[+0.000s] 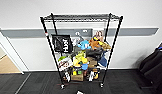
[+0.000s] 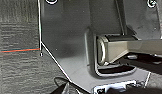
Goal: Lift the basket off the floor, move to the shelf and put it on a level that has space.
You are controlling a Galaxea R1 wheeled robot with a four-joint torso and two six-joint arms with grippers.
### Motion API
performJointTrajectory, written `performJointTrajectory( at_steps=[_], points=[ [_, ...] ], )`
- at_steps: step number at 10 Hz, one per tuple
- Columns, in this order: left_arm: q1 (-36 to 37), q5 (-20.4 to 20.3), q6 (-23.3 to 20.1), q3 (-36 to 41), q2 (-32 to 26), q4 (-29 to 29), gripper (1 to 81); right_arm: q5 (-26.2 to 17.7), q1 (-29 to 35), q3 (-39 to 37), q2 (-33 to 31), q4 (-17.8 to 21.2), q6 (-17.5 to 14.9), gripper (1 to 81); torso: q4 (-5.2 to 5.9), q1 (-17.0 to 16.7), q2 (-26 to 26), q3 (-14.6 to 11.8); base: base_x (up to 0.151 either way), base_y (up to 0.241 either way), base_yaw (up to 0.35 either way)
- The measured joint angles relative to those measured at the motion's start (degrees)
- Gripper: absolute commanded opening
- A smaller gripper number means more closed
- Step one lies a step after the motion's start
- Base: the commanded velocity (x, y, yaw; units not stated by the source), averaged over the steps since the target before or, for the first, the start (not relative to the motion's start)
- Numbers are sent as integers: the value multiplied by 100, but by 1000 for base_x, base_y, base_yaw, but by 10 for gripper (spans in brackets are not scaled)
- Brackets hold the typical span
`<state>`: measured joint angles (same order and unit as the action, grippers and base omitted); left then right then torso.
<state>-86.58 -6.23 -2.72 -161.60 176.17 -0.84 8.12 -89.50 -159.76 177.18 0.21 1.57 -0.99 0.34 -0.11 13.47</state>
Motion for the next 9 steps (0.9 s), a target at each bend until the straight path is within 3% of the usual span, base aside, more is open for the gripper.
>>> performJointTrajectory(
  at_steps=[9],
  points=[
    [2, -2, 0, 0, 2, 0, 811, -7, -2, 0, 0, 0, 0, 811, 0, 0, 0, 0, 79, 0, 0]
  ],
)
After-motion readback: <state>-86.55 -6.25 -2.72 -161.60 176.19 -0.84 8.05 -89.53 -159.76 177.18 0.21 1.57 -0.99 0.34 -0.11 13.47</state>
